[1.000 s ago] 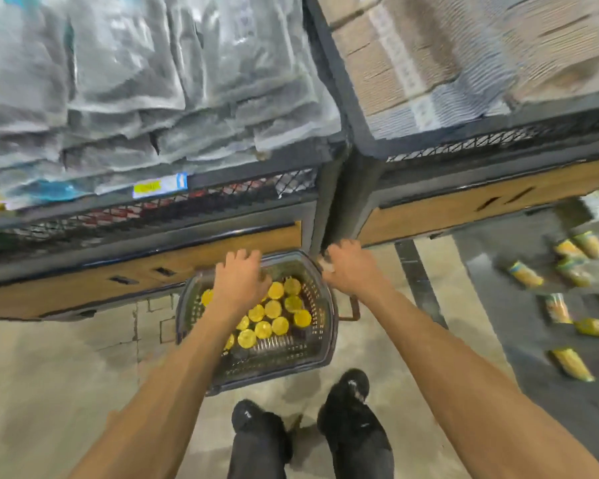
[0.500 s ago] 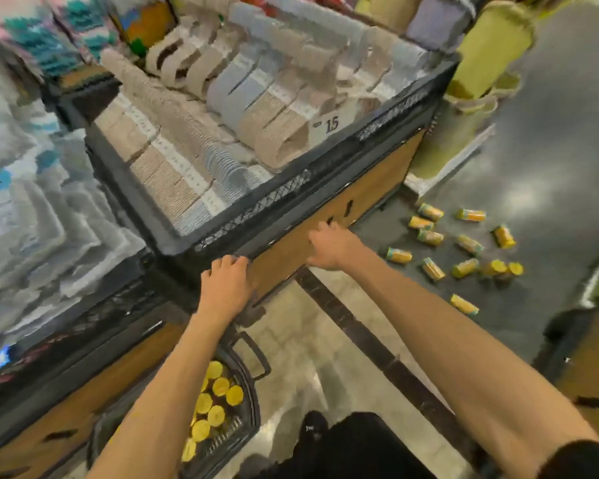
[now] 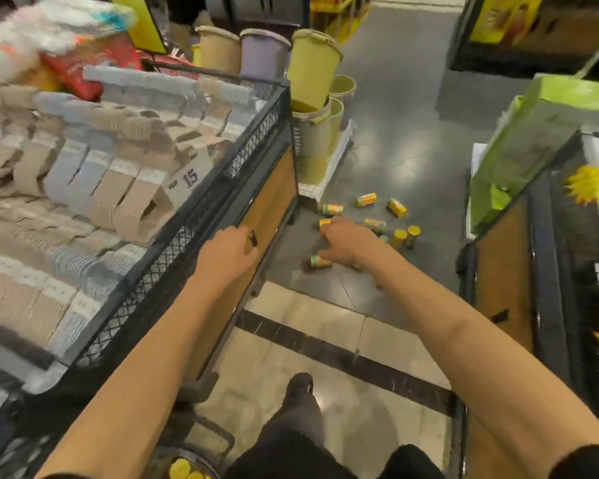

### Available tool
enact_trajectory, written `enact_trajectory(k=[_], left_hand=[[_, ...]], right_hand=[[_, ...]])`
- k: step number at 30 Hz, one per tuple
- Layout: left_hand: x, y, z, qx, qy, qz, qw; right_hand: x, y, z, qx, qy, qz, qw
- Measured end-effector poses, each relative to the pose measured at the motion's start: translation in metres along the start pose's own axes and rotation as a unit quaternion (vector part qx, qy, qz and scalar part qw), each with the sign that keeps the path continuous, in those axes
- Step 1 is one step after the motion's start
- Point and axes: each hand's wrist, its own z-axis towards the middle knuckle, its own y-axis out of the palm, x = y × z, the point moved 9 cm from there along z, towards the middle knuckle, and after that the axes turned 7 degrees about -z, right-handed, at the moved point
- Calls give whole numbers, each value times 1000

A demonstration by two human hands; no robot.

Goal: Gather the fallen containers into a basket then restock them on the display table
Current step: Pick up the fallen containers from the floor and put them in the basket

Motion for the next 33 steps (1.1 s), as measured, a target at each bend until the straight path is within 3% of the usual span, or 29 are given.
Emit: enact_trajectory(k=[21, 33], left_hand=[[186, 93, 263, -146, 137, 66, 977], [297, 159, 363, -196, 153, 53, 967]], right_hand=[[288, 14, 72, -53, 210, 107, 970], [420, 69, 108, -91, 240, 184, 949]])
